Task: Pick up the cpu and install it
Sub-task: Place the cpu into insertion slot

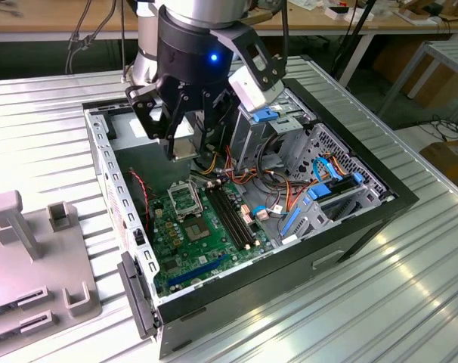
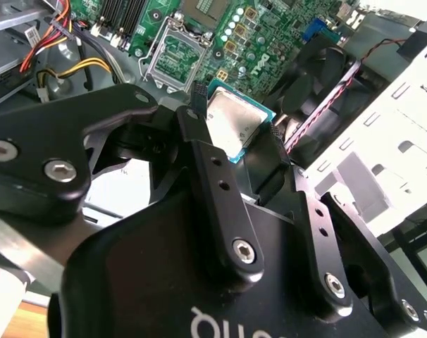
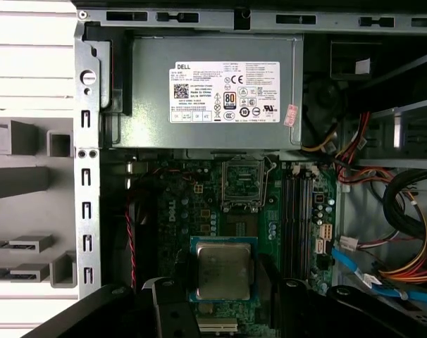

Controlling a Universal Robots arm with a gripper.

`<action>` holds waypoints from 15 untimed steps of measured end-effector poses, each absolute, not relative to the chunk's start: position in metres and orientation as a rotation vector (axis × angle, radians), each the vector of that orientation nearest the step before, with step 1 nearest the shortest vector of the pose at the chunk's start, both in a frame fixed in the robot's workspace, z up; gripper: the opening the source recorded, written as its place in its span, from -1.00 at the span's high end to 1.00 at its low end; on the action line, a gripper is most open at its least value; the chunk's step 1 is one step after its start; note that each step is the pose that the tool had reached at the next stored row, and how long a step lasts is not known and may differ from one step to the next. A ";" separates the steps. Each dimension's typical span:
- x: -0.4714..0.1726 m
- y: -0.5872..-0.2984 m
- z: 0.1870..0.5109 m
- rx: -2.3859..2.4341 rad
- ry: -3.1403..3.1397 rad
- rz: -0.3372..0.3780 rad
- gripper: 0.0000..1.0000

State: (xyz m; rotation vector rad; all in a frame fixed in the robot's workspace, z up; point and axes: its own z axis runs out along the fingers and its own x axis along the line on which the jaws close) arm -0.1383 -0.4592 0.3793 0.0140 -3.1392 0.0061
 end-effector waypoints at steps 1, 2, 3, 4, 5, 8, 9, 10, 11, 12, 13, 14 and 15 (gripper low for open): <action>-0.138 -0.460 0.379 0.014 -3.139 0.006 0.05; -0.138 -0.460 0.379 0.014 -3.139 0.006 0.05; -0.138 -0.460 0.379 0.014 -3.139 0.006 0.05; -0.138 -0.460 0.379 0.014 -3.139 0.006 0.05; -0.138 -0.460 0.379 0.014 -3.139 0.006 0.05; -0.138 -0.460 0.379 0.014 -3.139 0.006 0.05; -0.138 -0.460 0.379 0.014 -3.139 0.006 0.05; -0.138 -0.460 0.379 0.014 -3.139 0.006 0.05; -0.138 -0.460 0.379 0.014 -3.139 0.006 0.05; -0.138 -0.460 0.379 0.014 -3.139 0.006 0.05; -0.138 -0.460 0.379 0.014 -3.139 0.006 0.05; -0.138 -0.460 0.379 0.014 -3.139 0.006 0.05; -0.138 -0.460 0.379 0.014 -3.139 0.006 0.05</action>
